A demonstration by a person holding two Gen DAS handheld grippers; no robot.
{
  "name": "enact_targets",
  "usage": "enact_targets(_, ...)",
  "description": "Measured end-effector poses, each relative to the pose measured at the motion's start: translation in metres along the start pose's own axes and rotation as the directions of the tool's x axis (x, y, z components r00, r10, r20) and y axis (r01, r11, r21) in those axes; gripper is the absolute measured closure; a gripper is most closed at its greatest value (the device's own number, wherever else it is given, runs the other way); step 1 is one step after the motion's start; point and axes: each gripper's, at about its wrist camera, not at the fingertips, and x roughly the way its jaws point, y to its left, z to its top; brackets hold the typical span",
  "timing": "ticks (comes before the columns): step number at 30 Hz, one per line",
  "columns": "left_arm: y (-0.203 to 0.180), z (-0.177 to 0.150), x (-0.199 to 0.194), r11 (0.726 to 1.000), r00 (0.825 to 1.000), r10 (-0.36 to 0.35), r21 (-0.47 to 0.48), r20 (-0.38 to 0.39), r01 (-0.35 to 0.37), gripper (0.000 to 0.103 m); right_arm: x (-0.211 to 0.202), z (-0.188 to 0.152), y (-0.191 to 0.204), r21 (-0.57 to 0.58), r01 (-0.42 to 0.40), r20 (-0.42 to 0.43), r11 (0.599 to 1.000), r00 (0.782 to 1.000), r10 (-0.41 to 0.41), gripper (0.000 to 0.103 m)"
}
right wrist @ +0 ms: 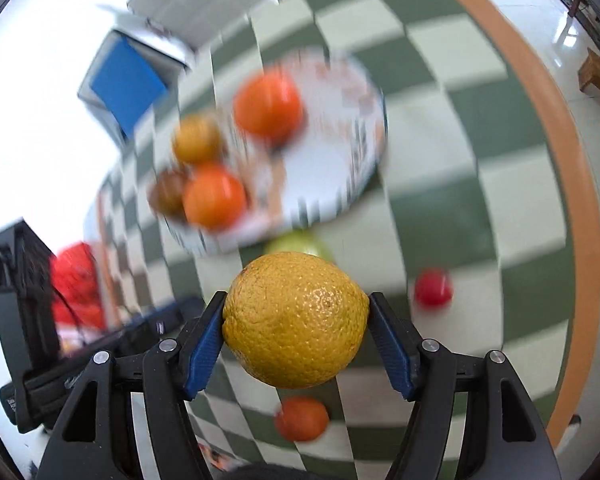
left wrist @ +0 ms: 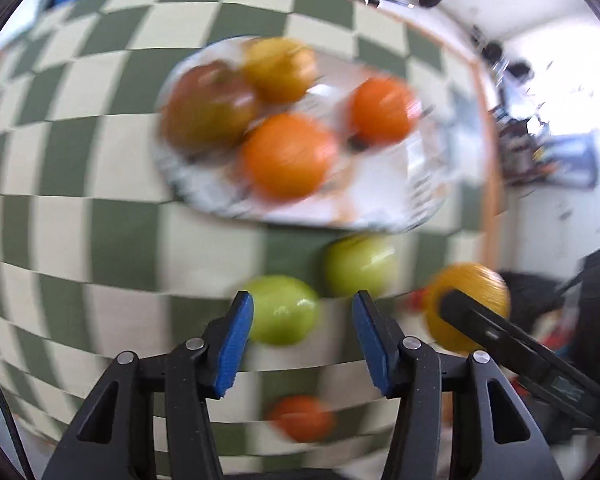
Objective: Organize fruits
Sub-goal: 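Place the grapefruit on the plate with the right tool while the left places the green apple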
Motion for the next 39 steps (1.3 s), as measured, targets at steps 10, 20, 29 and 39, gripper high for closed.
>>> enact_targets(10, -0.050, 0.043, 0.021, 0.991, 0.996, 0.093, 0.102, -0.009, -0.091, 0.051, 0.009, 0.096, -0.004, -0.084, 0.082, 0.023, 0.993, 0.996, -0.081, 0.032)
enact_targets(20, -0.017, 0.017, 0.061, 0.980, 0.978, 0.192, 0.075, -0.081, -0.186, 0.047, 0.001, 0.040, -0.060, 0.016, 0.023, 0.022, 1.000, 0.999, -0.024, 0.032)
enact_targets(29, 0.002, 0.016, 0.079, 0.983, 0.982, 0.177, 0.066, -0.066, -0.173, 0.052, 0.013, 0.020, -0.064, -0.003, 0.043, -0.002, 0.999, 0.999, -0.043, 0.032)
enact_targets(39, -0.006, 0.002, 0.068, 0.965, 0.975, 0.220, 0.141, 0.017, -0.221, 0.052, 0.014, 0.011, -0.054, -0.040, 0.061, -0.002, 0.997, 0.998, -0.061, 0.032)
